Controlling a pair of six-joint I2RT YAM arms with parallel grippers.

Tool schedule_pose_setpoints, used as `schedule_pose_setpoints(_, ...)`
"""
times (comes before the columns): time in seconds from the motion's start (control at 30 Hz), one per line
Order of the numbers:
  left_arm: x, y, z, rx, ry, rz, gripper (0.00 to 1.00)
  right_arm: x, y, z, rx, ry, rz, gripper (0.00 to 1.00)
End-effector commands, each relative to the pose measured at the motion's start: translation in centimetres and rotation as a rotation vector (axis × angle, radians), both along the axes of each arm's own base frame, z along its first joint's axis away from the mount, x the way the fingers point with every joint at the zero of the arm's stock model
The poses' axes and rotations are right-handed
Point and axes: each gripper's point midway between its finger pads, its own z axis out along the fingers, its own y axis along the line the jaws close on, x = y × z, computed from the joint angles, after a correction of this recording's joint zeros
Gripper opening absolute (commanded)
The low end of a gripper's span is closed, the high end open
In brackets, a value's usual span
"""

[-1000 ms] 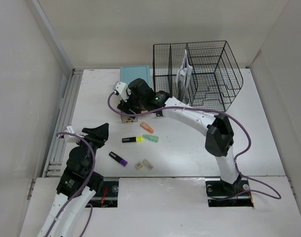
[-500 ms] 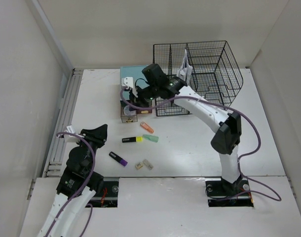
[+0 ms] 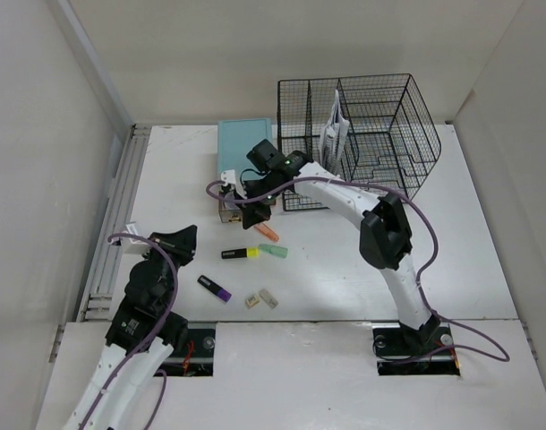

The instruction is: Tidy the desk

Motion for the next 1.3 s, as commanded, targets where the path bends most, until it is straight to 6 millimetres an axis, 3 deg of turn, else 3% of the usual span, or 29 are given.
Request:
schedule_pose_setpoints(0.0,0.4,-0.5,0.9,-0.01,-0.038,-0.017,0.0,0.9,1.7,1.0,0.028,-0.11,-0.101,0.0)
schedule_pose_setpoints(0.1,0.4,-0.7,0.5,-0.016,-0.029,-0.025,0.02,2.1,3.2,1.2,0.05,-0.221,-0.197,0.0)
schedule_pose_setpoints(0.17,0.4,-0.7,0.5,-0.016,-0.029,-0.025,0.04,2.9,3.3,0.1,0.01,-0.245,-0.272,0.0)
schedule_pose_setpoints(0.23,0.4,-0.7,0.5,-0.016,-0.029,-0.025,0.0,3.8,4.0,-0.1,0.009,-0.261,-0.327,0.0)
schedule_pose_setpoints(0.3,0.4,-0.9,0.5,-0.025,-0.028,-0.034,0.0,5.3,4.8,0.9,0.044,-0.324,-0.393,0.0)
schedule_pose_setpoints(0.63,0.2,-0.8,0.0,-0.031,-0.019,-0.033,0.0,10.8,4.3,0.3,-0.001,-0.461,-0.648,0.0)
schedule_pose_setpoints(0.93,0.3,-1.0,-0.9,-0.024,-0.002,-0.042,0.0,13.8,3.0,-0.3,-0.051,-0.544,-0.777,0.0)
schedule_pose_setpoints(1.03,0.3,-1.3,-1.1,-0.024,0.0,-0.054,0.0,14.1,2.3,-1.2,-0.076,-0.541,-0.784,0.0)
schedule_pose_setpoints(1.07,0.4,-1.3,-0.8,-0.029,-0.011,-0.055,0.0,13.8,2.0,-0.3,-0.058,-0.539,-0.794,0.0)
schedule_pose_setpoints(1.13,0.4,-1.8,-1.2,-0.042,-0.012,-0.077,0.0,12.7,2.3,0.6,-0.014,-0.518,-0.749,0.0)
schedule_pose_setpoints(1.17,0.5,-2.1,-1.1,-0.052,-0.01,-0.085,0.0,11.7,2.0,0.0,-0.015,-0.504,-0.703,0.0)
schedule_pose_setpoints(1.2,0.8,-2.7,-1.3,-0.057,-0.017,-0.11,0.0,10.5,1.9,3.1,0.046,-0.507,-0.657,0.0)
schedule_pose_setpoints(1.27,1.1,-3.8,-1.9,-0.082,-0.02,-0.153,0.0,8.3,2.2,6.3,0.149,-0.501,-0.558,0.0)
